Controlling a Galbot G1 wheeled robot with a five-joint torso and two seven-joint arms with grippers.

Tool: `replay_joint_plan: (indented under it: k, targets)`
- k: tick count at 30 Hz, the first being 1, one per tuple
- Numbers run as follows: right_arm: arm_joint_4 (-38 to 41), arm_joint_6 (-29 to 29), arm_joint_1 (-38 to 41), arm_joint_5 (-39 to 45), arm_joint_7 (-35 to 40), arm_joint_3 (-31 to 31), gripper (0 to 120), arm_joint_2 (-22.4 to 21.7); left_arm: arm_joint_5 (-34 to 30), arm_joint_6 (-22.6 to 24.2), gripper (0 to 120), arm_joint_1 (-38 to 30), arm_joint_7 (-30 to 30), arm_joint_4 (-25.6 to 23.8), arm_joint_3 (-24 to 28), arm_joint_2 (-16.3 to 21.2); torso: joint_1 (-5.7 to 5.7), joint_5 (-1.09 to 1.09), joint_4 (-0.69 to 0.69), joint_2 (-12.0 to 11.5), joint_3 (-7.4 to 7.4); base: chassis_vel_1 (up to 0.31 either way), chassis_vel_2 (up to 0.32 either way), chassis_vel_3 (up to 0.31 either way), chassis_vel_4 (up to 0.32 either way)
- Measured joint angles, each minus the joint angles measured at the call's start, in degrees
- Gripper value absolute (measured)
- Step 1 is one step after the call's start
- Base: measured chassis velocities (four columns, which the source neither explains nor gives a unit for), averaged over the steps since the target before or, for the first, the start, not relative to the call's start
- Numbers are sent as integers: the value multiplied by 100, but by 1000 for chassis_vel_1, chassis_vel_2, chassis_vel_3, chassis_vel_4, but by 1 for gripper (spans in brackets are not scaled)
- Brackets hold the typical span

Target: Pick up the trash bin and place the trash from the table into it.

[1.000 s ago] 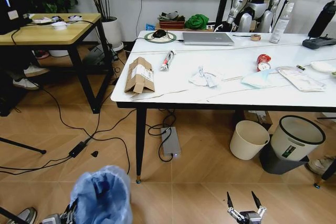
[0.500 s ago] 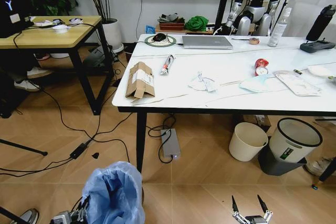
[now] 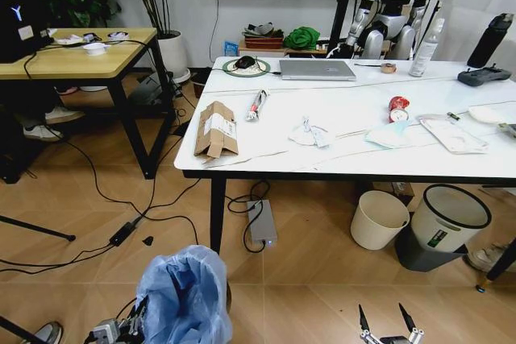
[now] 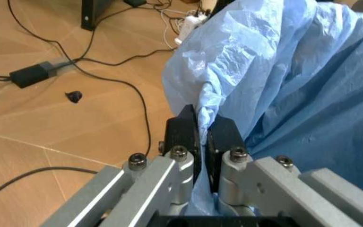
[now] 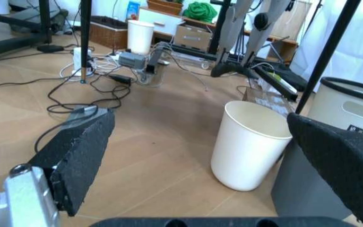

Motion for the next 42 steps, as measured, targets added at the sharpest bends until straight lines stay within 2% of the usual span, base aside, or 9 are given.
replay_joint_plan:
  k: [42]
  targets:
    - [-73, -3, 52, -58, 23, -73, 100, 0, 169, -24, 0, 24, 43, -9, 128, -99, 443, 0, 0, 1073, 632, 0, 0, 0, 0]
